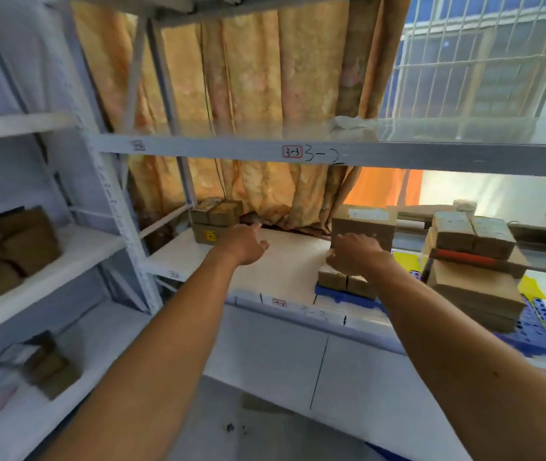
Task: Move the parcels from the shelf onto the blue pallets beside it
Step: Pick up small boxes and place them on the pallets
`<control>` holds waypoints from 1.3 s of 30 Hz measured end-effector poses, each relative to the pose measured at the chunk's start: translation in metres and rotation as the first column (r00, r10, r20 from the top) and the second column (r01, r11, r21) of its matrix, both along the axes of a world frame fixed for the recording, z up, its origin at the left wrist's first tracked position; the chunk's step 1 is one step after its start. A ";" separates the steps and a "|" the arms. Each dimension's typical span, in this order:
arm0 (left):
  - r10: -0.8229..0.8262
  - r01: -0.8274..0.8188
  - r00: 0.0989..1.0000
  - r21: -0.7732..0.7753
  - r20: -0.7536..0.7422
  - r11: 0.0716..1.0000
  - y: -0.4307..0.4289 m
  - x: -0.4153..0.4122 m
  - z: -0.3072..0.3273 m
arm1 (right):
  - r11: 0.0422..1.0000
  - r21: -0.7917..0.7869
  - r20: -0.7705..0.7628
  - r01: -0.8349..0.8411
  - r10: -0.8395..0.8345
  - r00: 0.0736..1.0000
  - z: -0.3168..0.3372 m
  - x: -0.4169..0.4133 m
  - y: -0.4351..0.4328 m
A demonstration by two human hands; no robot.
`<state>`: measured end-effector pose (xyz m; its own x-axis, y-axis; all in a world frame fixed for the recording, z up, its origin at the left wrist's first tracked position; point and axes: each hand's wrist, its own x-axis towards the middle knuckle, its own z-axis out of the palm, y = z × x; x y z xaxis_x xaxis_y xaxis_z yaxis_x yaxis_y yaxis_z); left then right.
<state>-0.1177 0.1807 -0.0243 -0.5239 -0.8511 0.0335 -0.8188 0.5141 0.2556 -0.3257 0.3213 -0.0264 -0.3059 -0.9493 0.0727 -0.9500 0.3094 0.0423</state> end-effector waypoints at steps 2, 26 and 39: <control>0.044 -0.045 0.999 -0.019 -0.015 0.999 -0.001 0.030 0.006 | 0.999 -0.005 -0.011 -0.052 0.052 0.999 0.004 0.024 -0.009; 0.105 -0.105 0.990 -0.003 0.096 0.994 -0.125 0.288 0.001 | 0.982 -0.040 -0.052 -0.183 0.181 0.982 0.001 0.279 -0.183; 0.027 -0.021 0.995 -0.056 0.101 0.998 -0.218 0.318 -0.013 | 0.995 0.095 -0.171 -0.016 0.032 0.985 0.016 0.276 -0.253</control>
